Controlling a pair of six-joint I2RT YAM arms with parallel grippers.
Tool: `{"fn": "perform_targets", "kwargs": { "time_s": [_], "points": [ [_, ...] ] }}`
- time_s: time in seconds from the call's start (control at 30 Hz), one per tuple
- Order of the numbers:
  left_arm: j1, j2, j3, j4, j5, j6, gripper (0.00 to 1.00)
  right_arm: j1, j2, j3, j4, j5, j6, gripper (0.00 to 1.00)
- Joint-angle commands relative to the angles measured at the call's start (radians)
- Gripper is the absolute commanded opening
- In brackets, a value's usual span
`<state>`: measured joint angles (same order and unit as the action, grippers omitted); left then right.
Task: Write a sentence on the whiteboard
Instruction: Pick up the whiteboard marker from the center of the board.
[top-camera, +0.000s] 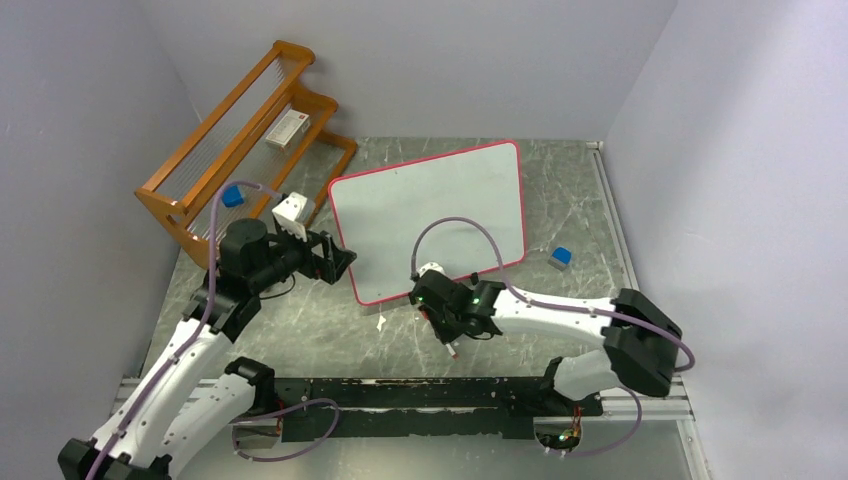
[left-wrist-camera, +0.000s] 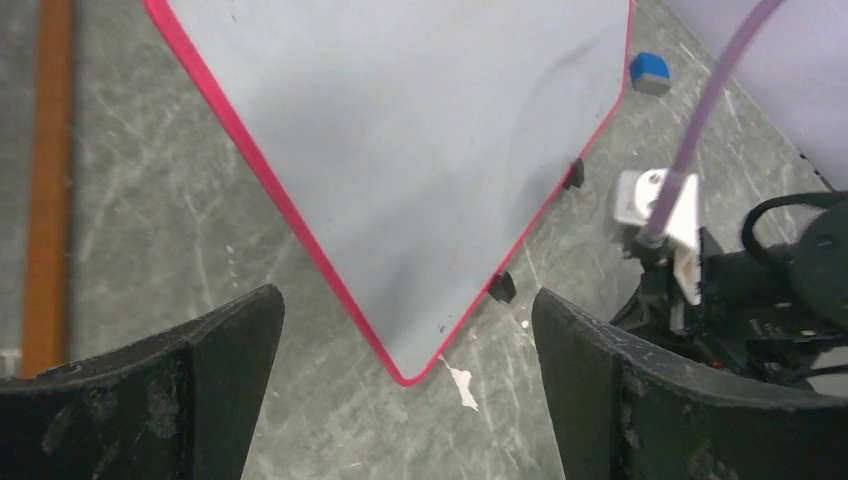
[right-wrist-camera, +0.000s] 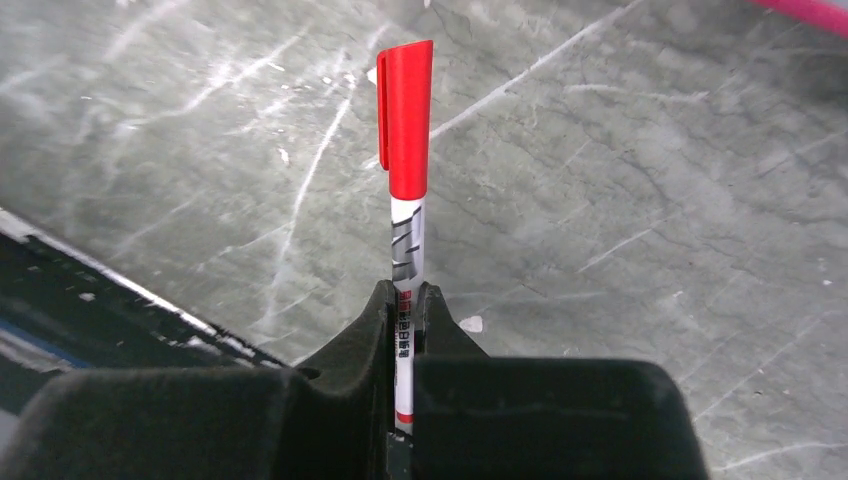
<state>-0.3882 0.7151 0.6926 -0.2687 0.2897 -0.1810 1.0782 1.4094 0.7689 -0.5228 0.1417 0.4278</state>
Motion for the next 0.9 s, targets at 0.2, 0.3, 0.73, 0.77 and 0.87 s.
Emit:
{"fn": "perform_targets", "kwargs": {
  "time_s": [0.2,0.3,0.73,0.77,0.87],
  "points": [
    [-0.003,0.118,0.054,0.057,0.175,-0.215,0.96,-0.002,-0.233,0.058,0.063,0.055,-0.122,0.0],
    [-0.003,0.16,0.058,0.095,0.254,-0.244,0.94,-0.003,-0.259,0.069,0.138,0.046,-0.171,0.0],
    [-0.004,0.243,0.111,0.124,0.414,-0.314,0.89,-0.003,-0.227,0.145,0.344,-0.046,-0.29,0.0],
    [-0.004,0.251,0.11,0.128,0.419,-0.319,0.88,-0.002,-0.222,0.15,0.353,-0.05,-0.296,0.0],
    [-0.005,0.267,0.103,0.15,0.435,-0.341,0.83,-0.003,-0.208,0.164,0.367,-0.064,-0.305,0.0]
  ]
}}
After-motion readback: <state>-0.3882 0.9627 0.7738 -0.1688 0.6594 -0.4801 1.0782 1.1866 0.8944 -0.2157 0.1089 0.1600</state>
